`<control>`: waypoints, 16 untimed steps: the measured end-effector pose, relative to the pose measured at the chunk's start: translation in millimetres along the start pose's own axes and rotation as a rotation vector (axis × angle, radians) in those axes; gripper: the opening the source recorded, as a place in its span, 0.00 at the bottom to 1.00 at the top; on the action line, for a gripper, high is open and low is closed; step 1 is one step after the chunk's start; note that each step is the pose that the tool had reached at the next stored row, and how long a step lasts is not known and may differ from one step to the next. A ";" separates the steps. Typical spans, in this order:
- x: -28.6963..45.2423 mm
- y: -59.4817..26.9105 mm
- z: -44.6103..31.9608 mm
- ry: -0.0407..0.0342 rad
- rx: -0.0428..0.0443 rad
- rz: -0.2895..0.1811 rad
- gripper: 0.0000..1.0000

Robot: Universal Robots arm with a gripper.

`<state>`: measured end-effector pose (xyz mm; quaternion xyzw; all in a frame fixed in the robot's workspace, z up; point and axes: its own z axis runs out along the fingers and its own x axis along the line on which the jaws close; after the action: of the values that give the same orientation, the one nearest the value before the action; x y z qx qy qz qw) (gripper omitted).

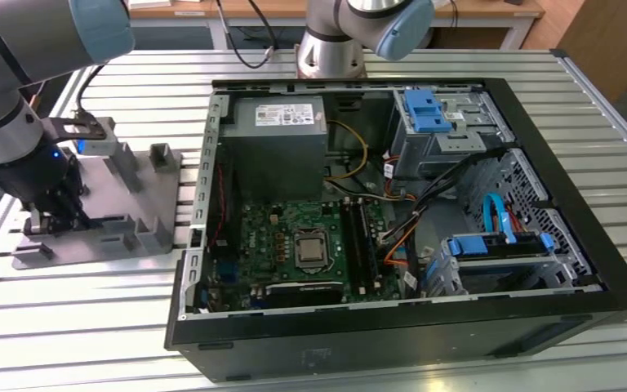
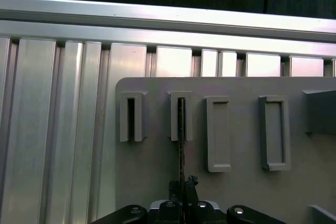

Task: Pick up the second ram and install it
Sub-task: 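Pick up the second ram and move it above second insertion slot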

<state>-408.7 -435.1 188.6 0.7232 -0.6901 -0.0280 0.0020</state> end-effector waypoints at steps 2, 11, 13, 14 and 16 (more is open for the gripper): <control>-0.1 0.1 -2.1 -0.0001 -0.0002 0.000 0.14; -0.6 0.7 -15.1 -0.0091 0.0002 0.000 0.14; -0.6 0.7 -17.0 -0.0115 0.0004 0.000 0.14; -0.7 0.8 -18.1 -0.0126 0.0004 -0.001 0.14; -0.8 0.9 -20.2 -0.0156 0.0006 -0.001 0.14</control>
<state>-408.7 -435.1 208.8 0.7231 -0.6899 -0.0334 -0.0036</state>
